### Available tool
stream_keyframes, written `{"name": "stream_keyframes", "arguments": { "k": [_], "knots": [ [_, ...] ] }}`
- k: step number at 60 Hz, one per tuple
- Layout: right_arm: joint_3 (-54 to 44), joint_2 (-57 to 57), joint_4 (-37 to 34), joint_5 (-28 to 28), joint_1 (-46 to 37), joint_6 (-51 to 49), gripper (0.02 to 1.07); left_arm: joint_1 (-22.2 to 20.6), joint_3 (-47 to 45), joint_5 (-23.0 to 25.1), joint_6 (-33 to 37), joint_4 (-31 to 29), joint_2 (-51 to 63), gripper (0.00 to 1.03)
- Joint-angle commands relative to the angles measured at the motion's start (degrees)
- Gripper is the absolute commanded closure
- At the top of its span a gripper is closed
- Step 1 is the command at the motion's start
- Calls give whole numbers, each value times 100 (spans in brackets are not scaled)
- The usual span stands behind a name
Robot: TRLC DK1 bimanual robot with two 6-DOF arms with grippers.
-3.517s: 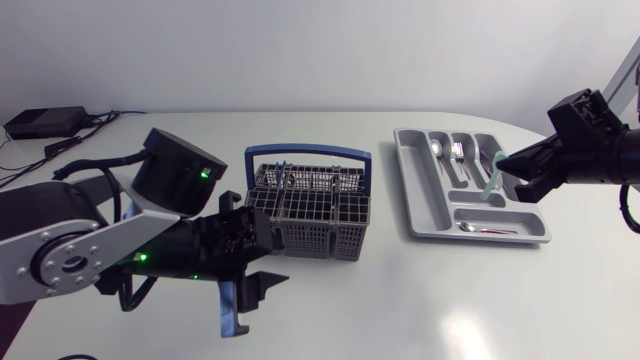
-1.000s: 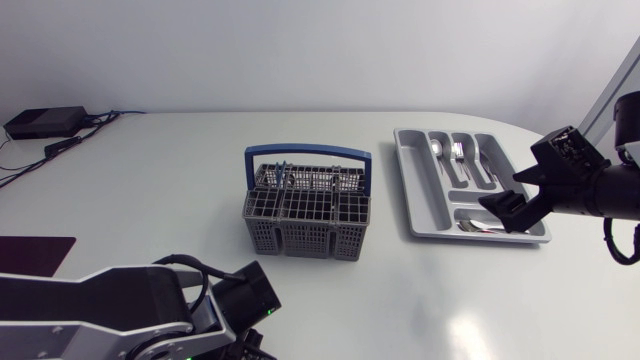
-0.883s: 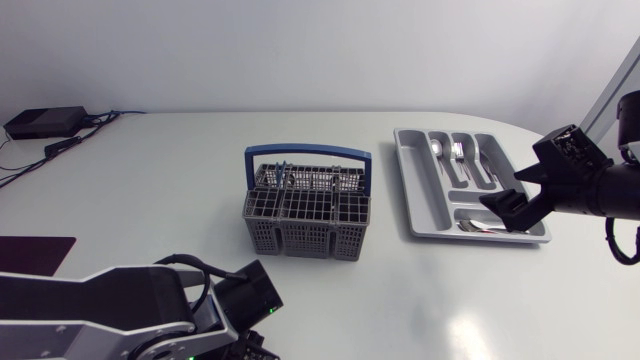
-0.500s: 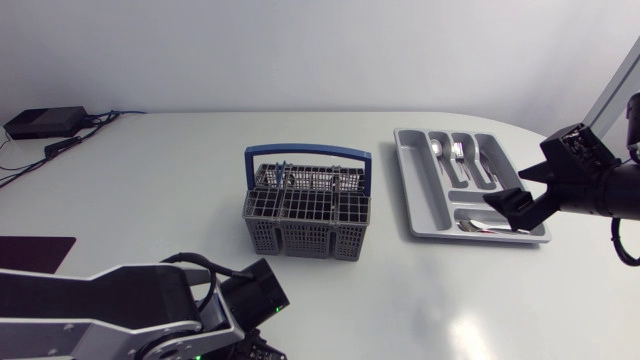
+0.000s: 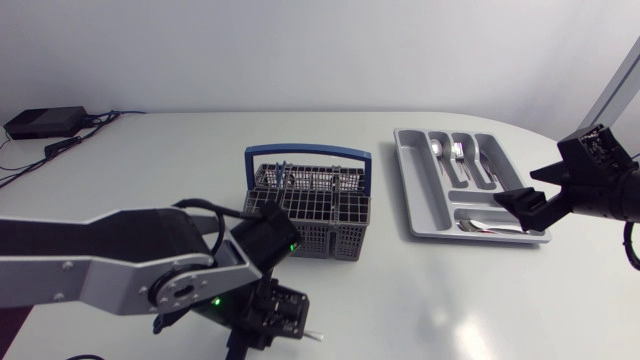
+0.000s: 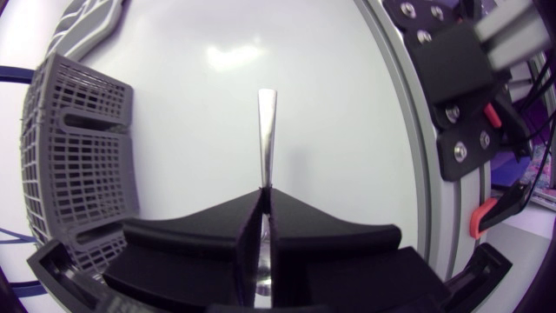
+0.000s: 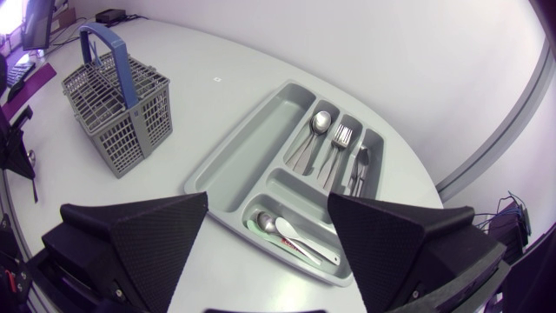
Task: Unload the cutlery basket into the drawer organizer.
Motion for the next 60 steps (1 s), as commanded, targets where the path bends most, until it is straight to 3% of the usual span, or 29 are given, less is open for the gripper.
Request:
{"name": "stream_keyframes", "arguments": {
  "k": [1, 10, 19, 27, 33, 44, 60],
  "knots": [
    [-190, -99, -94, -47, -66, -24, 8, 77, 470, 118, -158, -96, 215, 97],
    [-234, -214, -278, -267, -171, -182, 8, 104, 997, 215, -281, -87, 470, 97],
    [-392, -618, -806, -1120, -136, -701, 8, 7, 1261, 276, -290, -25, 743, 97],
    [-383, -829, -1702, -1726, 435, -1448, 9, -63, 1472, 276, -220, -25, 954, 97],
    [-533, -1022, -2001, -1761, 1191, -1659, 9, -134, 1595, 276, -211, -25, 971, 97],
    [-814, -996, -1913, -1735, 2316, -1641, 12, -213, 1770, 276, -220, -25, 971, 97],
    [-937, -644, -1210, -1656, 3116, -1140, 12, -362, 1902, 276, -255, -25, 980, 97]
  ]
}}
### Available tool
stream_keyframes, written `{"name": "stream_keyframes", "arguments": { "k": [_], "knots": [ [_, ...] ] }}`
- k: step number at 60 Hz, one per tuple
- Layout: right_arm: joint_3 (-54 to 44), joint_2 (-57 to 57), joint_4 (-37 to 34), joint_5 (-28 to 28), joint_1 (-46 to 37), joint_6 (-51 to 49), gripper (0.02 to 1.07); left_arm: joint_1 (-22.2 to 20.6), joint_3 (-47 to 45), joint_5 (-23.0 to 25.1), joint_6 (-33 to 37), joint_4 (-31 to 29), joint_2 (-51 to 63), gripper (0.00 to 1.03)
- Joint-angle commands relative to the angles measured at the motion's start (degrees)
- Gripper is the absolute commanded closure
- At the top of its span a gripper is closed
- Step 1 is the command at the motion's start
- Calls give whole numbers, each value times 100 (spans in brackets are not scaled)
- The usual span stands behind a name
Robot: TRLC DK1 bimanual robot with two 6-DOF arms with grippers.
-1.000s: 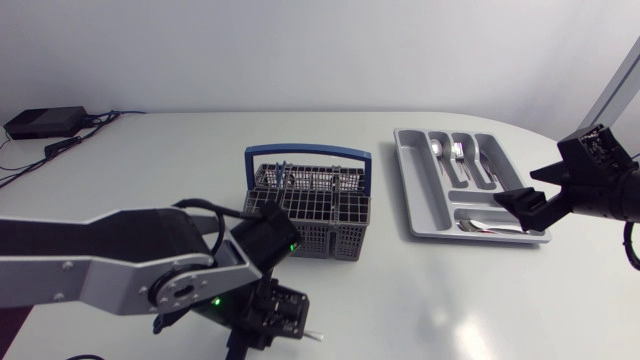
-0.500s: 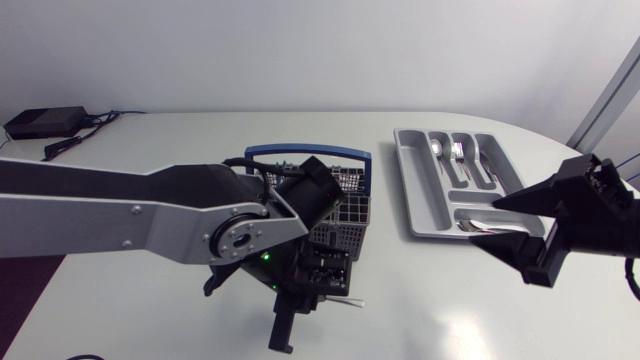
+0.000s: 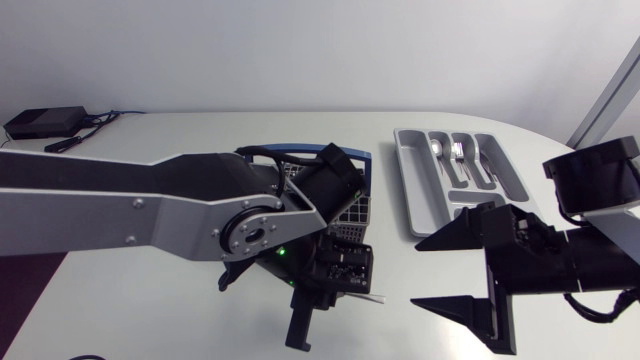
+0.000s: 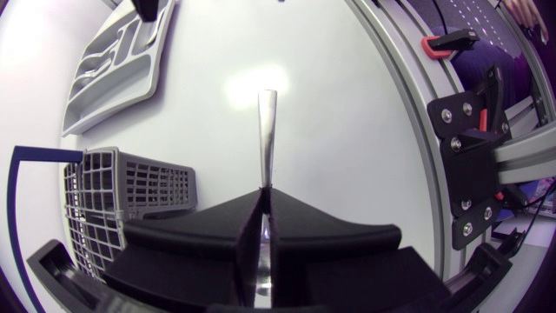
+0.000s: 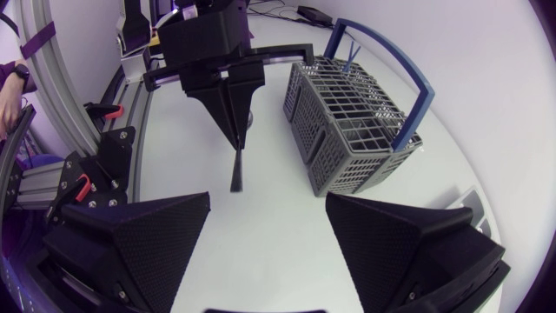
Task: Unload the cutlery basket into the drawer organizer.
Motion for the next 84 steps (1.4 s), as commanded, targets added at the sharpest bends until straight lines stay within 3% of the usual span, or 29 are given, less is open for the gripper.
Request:
{"name": "stream_keyframes", "arguments": {
  "k": [1, 18, 41, 64, 74, 80, 84],
  "knots": [
    [-183, 241, 224, 45, 260, 246, 12, -78, 215, 60, -61, -30, 95, 97],
    [-429, 760, 1305, 818, 1270, 1116, 19, -131, 408, 60, -105, -30, 156, 97],
    [-420, 997, 1525, 1056, 1385, 1265, 61, -122, 487, 60, -131, -30, 227, 97],
    [-491, 1129, 1543, 1223, 1560, 1292, 63, -131, 514, 60, -148, -30, 227, 97],
    [-499, 1094, 1543, 1258, 1587, 1327, 80, -140, 523, 60, -166, -30, 227, 97],
    [-517, 1094, 1543, 1258, 1604, 1336, 80, -140, 505, 60, -175, -30, 235, 97],
    [-526, 1094, 1543, 1284, 1631, 1336, 88, -140, 505, 60, -175, -30, 235, 97]
  ]
}}
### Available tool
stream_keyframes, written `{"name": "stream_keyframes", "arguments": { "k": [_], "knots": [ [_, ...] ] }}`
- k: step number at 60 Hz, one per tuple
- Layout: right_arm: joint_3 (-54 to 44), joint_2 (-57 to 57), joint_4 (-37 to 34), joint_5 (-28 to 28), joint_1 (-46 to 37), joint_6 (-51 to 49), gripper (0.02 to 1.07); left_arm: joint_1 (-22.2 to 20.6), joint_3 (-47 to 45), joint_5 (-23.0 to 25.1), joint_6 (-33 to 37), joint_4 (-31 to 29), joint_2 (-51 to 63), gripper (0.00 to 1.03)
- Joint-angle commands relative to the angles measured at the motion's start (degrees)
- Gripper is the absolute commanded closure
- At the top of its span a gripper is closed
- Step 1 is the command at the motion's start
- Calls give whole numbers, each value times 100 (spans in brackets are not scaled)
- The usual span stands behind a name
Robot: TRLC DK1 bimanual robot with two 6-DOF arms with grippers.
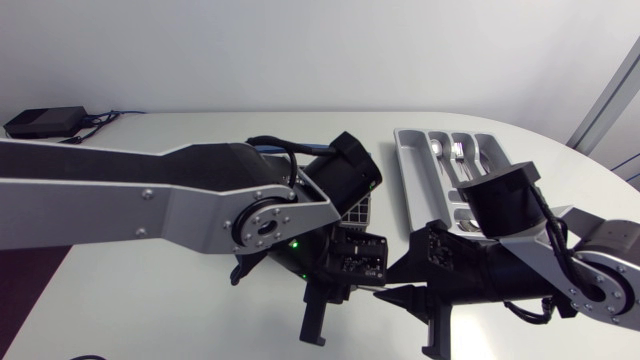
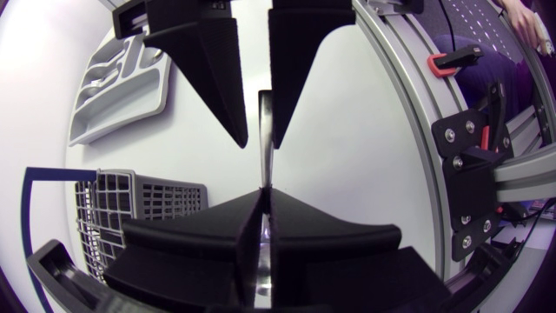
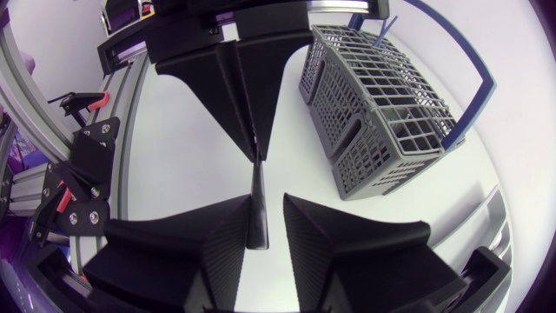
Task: Unload the cutlery basket into the drawer organizer.
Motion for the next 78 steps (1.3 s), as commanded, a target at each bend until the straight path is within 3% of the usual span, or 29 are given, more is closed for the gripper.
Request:
{"name": "stream_keyframes", "arguments": {
  "k": [1, 5, 40, 42, 47, 55, 62, 78],
  "knots": [
    [-187, 40, 58, 45, 68, 125, 89, -41, 166, 60, -79, -30, 106, 97],
    [-196, 23, 58, 45, 77, 125, 96, -50, 157, 60, -88, -30, 115, 97],
    [-284, -127, -12, 124, 156, 125, 100, -94, 210, 60, -167, -30, 106, 95],
    [-284, -144, -21, 124, 156, 116, 100, -85, 210, 60, -167, -30, 98, 88],
    [-284, -188, -82, 124, 156, 98, 100, -68, 245, 60, -184, -30, 36, 55],
    [-275, -250, -249, 71, -2, -51, 100, -24, 272, 60, -263, -30, -43, 17],
    [-275, -320, -504, -175, -336, -350, 100, 20, 289, 60, -316, -30, -96, 6],
    [-82, -259, -1462, -1010, -2235, -2046, 100, 354, 298, 60, -448, 5, -412, 5]
  ]
}}
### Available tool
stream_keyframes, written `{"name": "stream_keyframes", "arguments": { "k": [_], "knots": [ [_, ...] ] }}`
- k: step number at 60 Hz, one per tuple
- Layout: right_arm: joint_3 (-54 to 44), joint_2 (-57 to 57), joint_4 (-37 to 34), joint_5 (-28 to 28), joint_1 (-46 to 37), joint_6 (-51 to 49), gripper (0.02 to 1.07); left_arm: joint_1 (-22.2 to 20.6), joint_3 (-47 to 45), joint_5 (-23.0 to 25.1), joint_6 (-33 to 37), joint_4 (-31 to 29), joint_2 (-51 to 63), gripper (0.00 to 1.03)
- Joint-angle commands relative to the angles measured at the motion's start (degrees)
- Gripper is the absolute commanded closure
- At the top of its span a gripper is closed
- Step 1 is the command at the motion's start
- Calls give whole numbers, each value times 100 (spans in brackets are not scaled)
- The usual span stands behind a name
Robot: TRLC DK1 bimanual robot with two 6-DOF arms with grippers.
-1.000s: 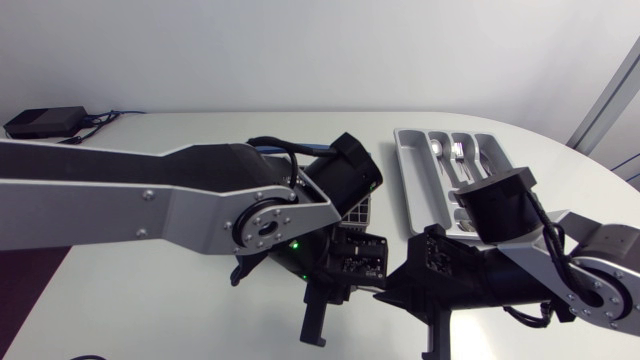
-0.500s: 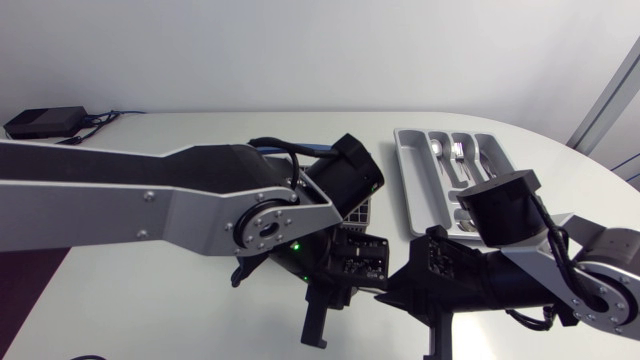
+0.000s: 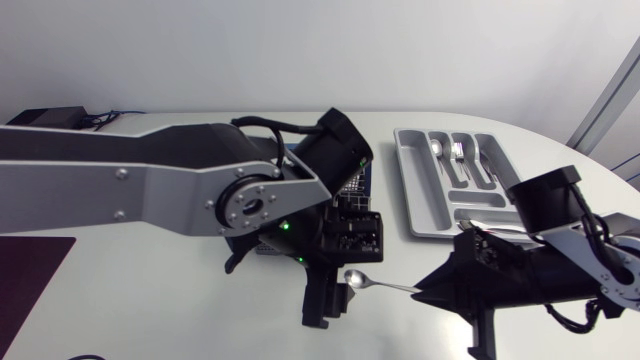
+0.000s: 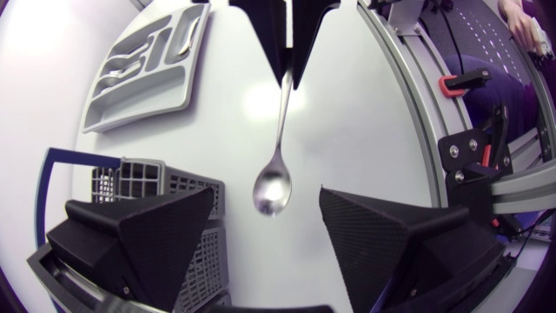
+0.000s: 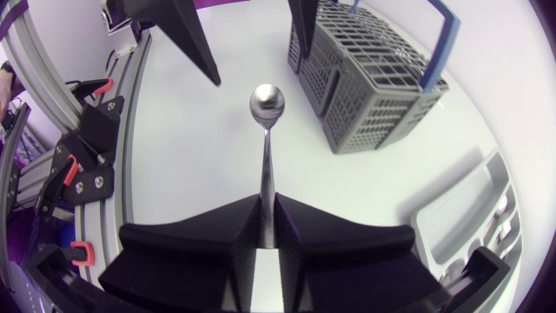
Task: Unload the cutlery basket into the drawer organizer.
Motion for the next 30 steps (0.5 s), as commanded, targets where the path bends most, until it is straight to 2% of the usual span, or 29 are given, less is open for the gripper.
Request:
{"name": "stream_keyframes", "arguments": {
  "k": [1, 17, 30],
  "knots": [
    [91, 137, -335, -263, -695, -904, 100, 160, 158, 60, -124, 14, -235, 5],
    [777, 1297, -1372, -922, -2743, -3171, 100, 318, 44, 60, -107, 14, -358, 5],
    [1814, 2721, -2128, -1106, -3964, -4648, 100, 406, -27, 60, -80, 14, -464, 5]
  ]
}}
